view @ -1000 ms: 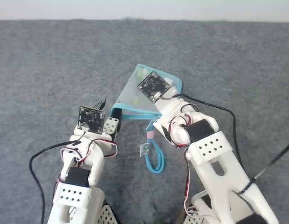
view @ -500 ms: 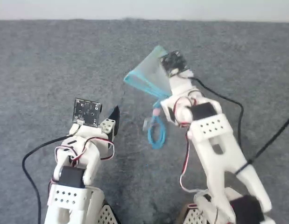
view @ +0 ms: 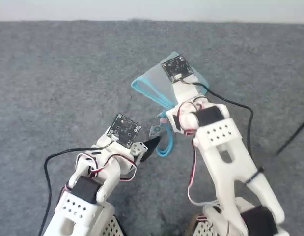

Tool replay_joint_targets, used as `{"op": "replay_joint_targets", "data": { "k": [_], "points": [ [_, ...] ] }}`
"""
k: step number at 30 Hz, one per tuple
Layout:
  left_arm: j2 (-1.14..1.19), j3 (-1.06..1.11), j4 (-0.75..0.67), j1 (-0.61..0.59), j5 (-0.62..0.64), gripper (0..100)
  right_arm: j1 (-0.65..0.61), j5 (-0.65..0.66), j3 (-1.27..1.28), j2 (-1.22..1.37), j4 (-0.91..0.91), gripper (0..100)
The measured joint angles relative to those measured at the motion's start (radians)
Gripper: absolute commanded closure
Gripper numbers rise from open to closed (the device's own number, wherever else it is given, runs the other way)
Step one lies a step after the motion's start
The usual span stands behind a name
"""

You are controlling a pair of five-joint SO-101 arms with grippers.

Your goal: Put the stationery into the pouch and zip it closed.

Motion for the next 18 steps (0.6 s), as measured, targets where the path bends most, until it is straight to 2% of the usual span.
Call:
{"op": "replay_joint_targets", "data": {
  "k": [7, 12, 18],
  "points": [
    [0.000, 0.063, -0.074, 0.005, -0.005, 73, -0.098, 0.118, 0.189, -0.215, 0.017, 99.3],
    [0.000, 0.074, -0.100, 0.003, -0.005, 73, -0.123, 0.132, 0.253, -0.324, 0.020, 99.3],
    [0.000, 0.074, -0.100, 0.009, -0.006, 73, -0.126, 0.135, 0.255, -0.325, 0.011, 99.3]
  ]
}}
